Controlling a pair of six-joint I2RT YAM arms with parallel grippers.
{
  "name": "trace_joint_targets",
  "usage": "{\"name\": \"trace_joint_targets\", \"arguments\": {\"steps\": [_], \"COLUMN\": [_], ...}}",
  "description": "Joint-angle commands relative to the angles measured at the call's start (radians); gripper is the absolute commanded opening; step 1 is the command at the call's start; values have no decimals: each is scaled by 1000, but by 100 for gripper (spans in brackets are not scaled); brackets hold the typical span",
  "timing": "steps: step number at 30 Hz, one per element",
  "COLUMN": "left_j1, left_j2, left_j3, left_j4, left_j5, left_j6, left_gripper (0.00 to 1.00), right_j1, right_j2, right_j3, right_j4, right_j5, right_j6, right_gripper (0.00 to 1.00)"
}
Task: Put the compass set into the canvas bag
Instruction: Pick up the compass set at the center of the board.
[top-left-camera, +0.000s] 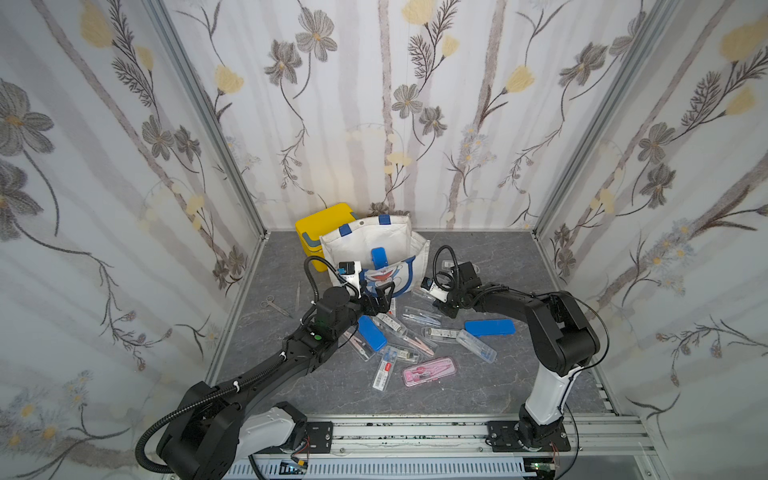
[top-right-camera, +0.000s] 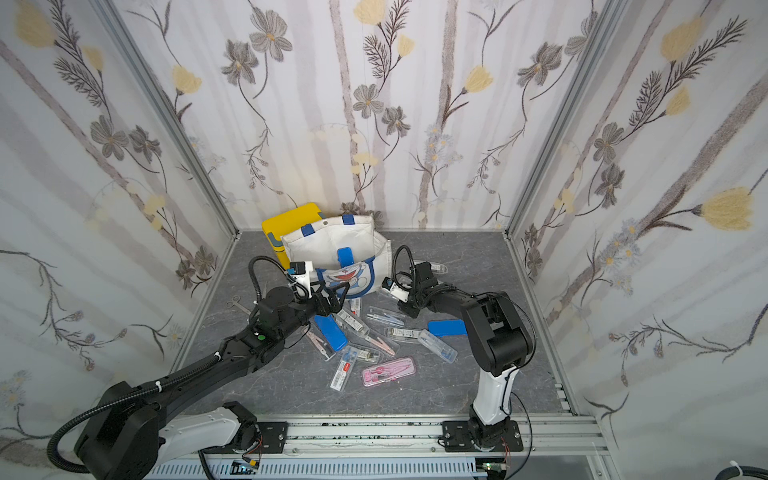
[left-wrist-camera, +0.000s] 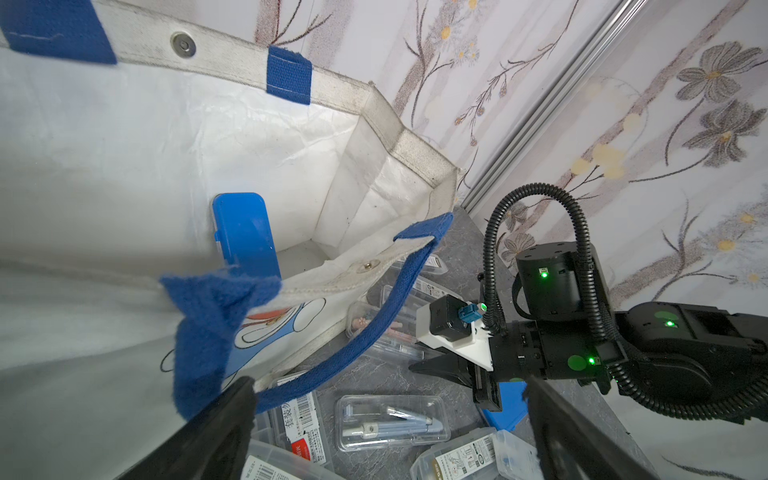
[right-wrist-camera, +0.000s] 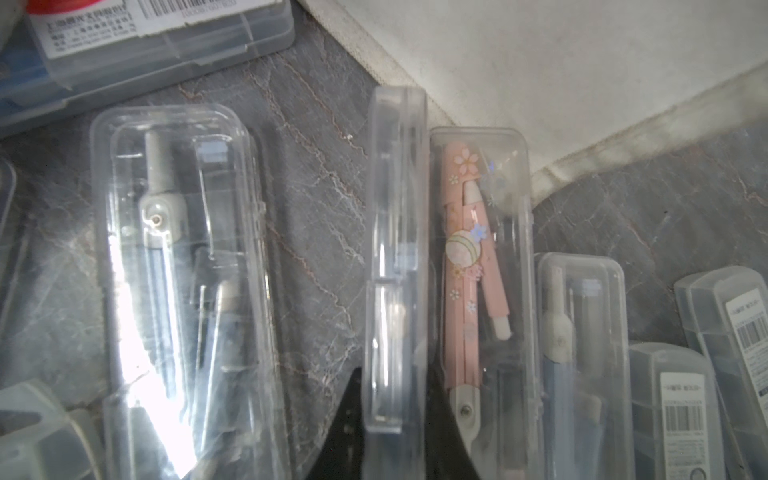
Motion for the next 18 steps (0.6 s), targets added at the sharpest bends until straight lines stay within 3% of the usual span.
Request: {"name": "trace_joint_targets", "arguments": {"steps": [1, 3, 18], "left_j1": [0, 0, 1], "left_j2": [-7, -11, -39], "left_j3": [-4, -4, 16], "left_j4": [29, 30, 6], "left_j5": [-19, -27, -37], "left_j6": [0, 1, 98], "left_gripper": [100, 100, 100], "right_j1": [0, -1, -9], "right_j2": [-6, -20, -319], "right_j3": [6, 7, -88], "right_j4": [-5, -6, 53], "right_j5": [-22, -33, -216], "right_j6": [-1, 0, 36], "right_gripper": [11, 7, 7]}}
